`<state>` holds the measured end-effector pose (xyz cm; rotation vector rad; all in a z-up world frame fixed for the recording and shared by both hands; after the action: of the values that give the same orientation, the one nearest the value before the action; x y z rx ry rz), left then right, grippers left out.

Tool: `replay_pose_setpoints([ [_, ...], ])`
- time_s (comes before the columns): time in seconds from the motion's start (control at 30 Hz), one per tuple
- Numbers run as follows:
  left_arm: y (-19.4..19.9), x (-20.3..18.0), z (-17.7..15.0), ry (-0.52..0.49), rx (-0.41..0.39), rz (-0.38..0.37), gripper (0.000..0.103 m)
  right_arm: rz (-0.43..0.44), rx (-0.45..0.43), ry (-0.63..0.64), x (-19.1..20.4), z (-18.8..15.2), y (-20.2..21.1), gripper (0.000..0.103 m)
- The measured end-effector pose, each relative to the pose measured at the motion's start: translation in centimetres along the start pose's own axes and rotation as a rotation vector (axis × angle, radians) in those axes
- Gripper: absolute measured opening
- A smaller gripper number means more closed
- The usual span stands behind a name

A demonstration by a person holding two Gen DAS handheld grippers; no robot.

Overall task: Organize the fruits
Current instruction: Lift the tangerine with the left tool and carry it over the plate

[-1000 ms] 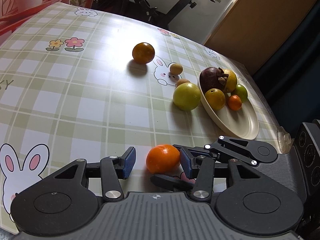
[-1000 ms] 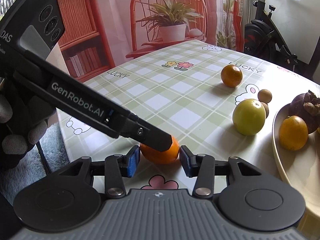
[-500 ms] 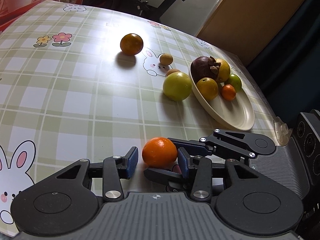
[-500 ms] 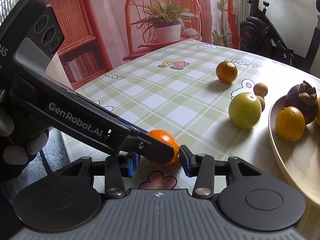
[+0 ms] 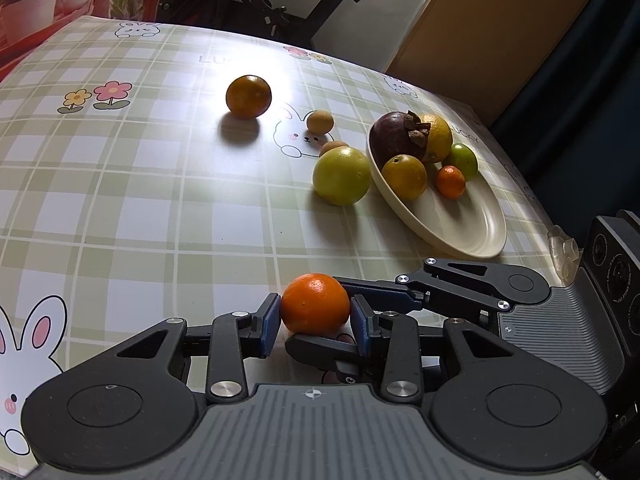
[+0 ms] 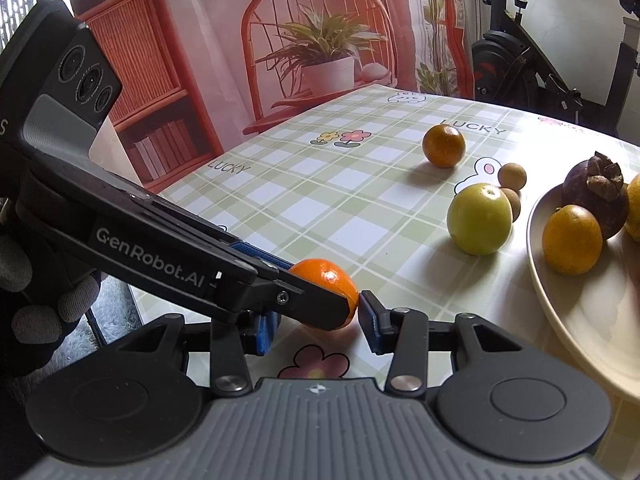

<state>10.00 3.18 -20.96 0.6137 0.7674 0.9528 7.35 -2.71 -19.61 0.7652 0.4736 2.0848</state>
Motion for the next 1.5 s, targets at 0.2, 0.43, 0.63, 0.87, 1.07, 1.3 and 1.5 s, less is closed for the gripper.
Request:
replay_pose_setpoints([
  [0.2, 0.8, -1.1, 2.4, -0.029, -0.028, -0.010, 0.039, -0.009, -0.073, 0.000, -0.9, 1.7, 1.8, 0.045],
  [0.43, 0.2, -4.1, 6.0, -0.117, -0.048, -0.024, 0.039, -0.061, -0.163, -0.046, -3.8, 3.4, 4.4, 0.045],
  [0.63, -2.2, -7.4, 8.2, -0.191, -0.029, -0.035, 0.039, -0.126, -0.221, -0.117, -7.4, 3.6, 6.6, 0.045],
  [0.87, -6.8, -10.8, 10.2, -0.220, 0.031, -0.061, 0.039, -0.199, -0.250, -0.196, -12.2, 2.8, 8.2, 0.045],
  [1.07, -9.6, -12.5, 10.9, -0.238, 0.050, -0.040, 0.040, -0.287, -0.254, -0.145, -14.1, 2.4, 8.1, 0.045],
  [1.3, -10.2, -12.2, 11.4, -0.233, 0.046, -0.016, 0.040, -0.329, -0.291, -0.084, -13.9, 2.2, 7.2, 0.045],
  [1.5, -10.8, -11.8, 11.5, -0.229, 0.044, 0.000, 0.040, -0.371, -0.286, -0.028, -13.2, 2.0, 6.5, 0.045],
])
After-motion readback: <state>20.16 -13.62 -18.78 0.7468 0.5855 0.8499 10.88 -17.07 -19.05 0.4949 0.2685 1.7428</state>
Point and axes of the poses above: each gripper's, at about its wrist camera, not at the fingertips, and y roughly against the way its jaws point, x to its left, z to its top, the point moved 6 cm from there along -y, roughly the way its jaws point, and after that the axes turned 5 degrees about -y, right-handed, at the moved point
